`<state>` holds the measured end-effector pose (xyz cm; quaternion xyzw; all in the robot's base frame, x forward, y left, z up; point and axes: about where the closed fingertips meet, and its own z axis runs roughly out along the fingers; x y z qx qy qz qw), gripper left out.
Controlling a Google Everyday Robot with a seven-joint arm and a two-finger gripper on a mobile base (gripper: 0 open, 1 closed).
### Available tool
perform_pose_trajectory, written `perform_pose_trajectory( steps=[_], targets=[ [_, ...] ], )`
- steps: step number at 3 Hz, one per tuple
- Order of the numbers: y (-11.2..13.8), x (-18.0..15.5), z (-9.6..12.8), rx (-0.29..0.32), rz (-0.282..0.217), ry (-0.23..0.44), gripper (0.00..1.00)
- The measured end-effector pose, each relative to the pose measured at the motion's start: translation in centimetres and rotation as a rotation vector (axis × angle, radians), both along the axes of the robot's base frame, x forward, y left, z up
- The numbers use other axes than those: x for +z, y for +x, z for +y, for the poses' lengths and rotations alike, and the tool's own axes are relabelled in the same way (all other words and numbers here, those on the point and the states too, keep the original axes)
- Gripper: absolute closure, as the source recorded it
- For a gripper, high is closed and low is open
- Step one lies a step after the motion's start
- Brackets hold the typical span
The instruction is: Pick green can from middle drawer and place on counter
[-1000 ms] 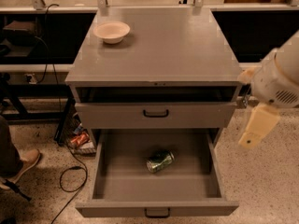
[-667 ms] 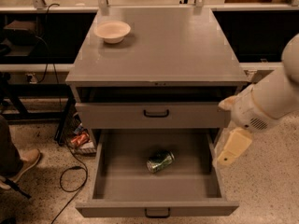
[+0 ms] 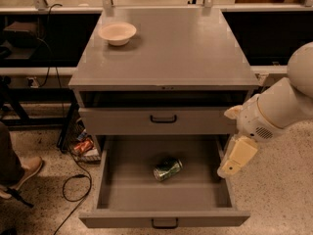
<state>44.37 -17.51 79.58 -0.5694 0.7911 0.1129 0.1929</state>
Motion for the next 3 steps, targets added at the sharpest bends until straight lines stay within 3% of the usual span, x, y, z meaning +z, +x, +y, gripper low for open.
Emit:
perform_pose_trajectory(
  steps=[1, 2, 3],
  targets=[
    [-0.3, -0.9, 0.5, 0.014, 0.012, -0.016, 0.0],
    [-0.3, -8.3, 2.2, 0.056, 0.065, -0.023, 0.0],
    [0.7, -13.7, 3.5, 0.061, 0.088, 0.022, 0.0]
  ],
)
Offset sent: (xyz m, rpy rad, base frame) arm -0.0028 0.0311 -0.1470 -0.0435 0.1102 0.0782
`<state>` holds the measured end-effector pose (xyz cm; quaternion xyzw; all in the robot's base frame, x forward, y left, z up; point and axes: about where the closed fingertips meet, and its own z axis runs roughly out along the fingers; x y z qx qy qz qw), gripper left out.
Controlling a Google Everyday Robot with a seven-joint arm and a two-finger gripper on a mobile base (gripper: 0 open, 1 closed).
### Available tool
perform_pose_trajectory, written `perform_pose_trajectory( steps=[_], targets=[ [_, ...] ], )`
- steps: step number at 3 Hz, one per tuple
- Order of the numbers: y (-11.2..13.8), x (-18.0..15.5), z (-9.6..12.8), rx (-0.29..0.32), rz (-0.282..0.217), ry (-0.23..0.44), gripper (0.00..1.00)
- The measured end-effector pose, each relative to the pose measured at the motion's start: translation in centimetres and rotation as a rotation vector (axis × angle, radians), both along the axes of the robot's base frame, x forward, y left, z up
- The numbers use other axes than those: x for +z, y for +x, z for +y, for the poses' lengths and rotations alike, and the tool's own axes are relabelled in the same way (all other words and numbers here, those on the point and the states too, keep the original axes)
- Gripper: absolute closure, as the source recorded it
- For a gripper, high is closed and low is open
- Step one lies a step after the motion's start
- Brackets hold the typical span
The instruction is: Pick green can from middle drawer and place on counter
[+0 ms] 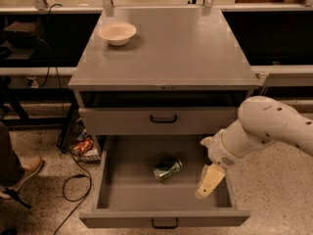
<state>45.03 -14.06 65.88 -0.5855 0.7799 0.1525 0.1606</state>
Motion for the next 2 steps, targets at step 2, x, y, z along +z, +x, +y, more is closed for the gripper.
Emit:
perform_pose_trajectory(
  steps=[2],
  targets=[
    [2.5, -10.6, 4.5, -0.028, 0.021, 0.096, 0.0]
  ],
)
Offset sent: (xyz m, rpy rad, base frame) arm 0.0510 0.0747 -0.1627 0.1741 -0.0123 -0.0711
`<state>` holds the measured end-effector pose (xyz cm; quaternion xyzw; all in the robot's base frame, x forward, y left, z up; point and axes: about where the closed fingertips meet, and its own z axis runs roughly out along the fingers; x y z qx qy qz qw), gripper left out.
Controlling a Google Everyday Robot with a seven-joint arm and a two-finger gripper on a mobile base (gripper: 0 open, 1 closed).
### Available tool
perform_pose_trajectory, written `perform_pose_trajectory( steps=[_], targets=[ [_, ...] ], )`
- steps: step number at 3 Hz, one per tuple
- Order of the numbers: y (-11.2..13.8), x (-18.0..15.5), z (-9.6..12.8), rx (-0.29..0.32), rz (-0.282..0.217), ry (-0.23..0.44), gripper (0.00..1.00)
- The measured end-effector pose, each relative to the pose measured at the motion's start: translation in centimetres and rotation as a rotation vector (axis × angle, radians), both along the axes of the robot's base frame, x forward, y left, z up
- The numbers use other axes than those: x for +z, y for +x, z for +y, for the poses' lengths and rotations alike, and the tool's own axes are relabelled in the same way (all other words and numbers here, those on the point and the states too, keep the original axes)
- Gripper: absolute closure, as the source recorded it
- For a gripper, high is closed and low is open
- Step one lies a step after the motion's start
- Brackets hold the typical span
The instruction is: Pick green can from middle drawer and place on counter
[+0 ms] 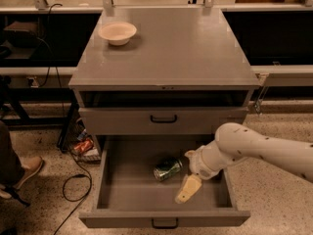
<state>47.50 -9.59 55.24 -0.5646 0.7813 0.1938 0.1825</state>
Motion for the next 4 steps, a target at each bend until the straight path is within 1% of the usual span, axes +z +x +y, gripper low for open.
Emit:
perform_pose_trajectory(
  steps=[1, 2, 3, 4],
  targets=[
    [2.4, -3.7, 2.6, -0.009, -0.038, 0.072, 0.0],
    [4.1, -5.7, 4.0, -0.009, -0.053, 0.107, 0.0],
    [7.2, -8.9, 6.0, 0.011, -0.056, 0.136, 0.0],
    [7.2, -9.3, 6.1, 0.014, -0.062, 0.14, 0.0]
  ],
)
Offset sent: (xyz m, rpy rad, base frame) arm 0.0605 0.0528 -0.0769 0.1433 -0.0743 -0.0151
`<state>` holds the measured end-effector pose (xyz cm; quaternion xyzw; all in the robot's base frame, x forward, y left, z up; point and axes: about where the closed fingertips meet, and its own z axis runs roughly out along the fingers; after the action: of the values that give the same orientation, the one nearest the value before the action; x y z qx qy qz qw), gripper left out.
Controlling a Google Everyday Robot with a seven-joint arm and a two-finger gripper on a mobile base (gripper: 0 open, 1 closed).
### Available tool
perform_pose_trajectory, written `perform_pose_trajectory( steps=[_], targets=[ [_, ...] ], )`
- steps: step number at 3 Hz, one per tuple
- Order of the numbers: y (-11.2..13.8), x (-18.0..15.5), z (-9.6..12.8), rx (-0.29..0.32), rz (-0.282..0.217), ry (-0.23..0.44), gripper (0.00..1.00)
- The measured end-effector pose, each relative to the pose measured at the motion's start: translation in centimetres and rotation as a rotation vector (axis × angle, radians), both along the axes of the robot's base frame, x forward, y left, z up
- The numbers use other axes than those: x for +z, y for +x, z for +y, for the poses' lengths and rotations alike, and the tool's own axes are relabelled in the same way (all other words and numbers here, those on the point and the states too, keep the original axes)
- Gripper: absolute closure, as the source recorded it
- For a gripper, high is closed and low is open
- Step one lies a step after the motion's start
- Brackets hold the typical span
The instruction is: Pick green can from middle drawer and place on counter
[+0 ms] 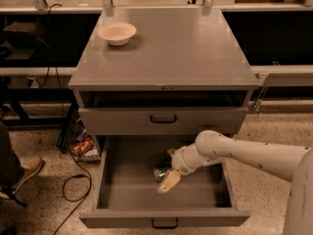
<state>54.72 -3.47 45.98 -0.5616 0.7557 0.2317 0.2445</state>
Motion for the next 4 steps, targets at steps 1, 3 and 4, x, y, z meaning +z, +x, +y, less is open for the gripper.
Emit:
perform_pose_trajectory(
  steps=[1, 3, 4],
  targets=[
    [1.0, -1.8, -0.2, 0.013, -0.021, -0.003, 0.0],
    [3.2, -5.6, -1.3, 0.024, -0.037, -0.008, 0.0],
    [3.7, -7.5, -2.1, 0.005, -0.009, 0.021, 0.21]
  ],
)
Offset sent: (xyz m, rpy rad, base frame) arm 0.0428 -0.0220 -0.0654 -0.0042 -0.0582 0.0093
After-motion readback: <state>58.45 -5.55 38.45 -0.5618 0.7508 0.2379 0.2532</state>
